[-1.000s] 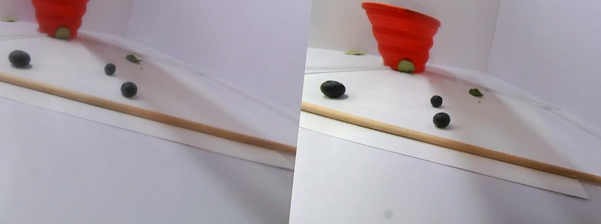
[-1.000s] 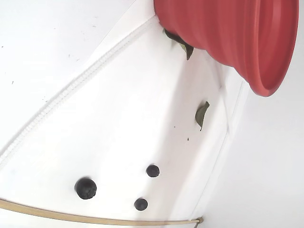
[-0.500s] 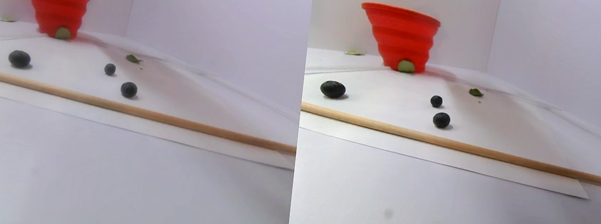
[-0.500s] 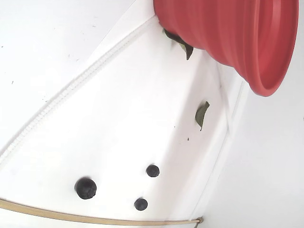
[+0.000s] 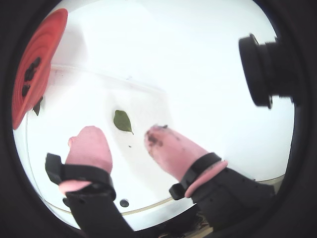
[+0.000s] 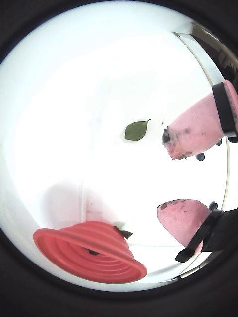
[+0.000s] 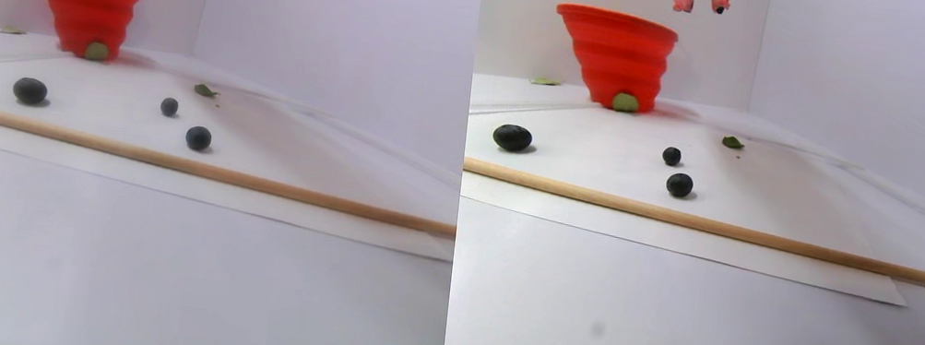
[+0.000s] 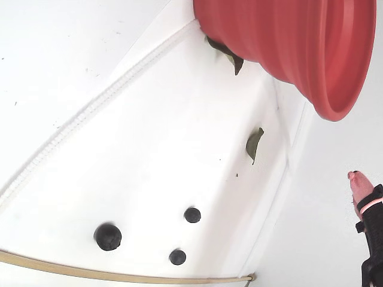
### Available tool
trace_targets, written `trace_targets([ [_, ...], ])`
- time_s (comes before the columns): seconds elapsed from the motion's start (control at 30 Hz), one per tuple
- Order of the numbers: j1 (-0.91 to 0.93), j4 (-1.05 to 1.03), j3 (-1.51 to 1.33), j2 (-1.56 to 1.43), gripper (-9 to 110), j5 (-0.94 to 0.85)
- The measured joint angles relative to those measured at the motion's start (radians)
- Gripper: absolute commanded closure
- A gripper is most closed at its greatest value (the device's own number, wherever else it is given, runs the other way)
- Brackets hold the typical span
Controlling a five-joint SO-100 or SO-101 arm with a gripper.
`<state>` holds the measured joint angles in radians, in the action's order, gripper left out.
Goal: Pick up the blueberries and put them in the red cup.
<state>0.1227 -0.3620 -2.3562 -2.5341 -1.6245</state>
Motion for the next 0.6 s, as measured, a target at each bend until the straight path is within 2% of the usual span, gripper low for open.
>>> trace_targets([
  [0.6,0.084,-0.037,-0.097,0.000,86,0.029],
])
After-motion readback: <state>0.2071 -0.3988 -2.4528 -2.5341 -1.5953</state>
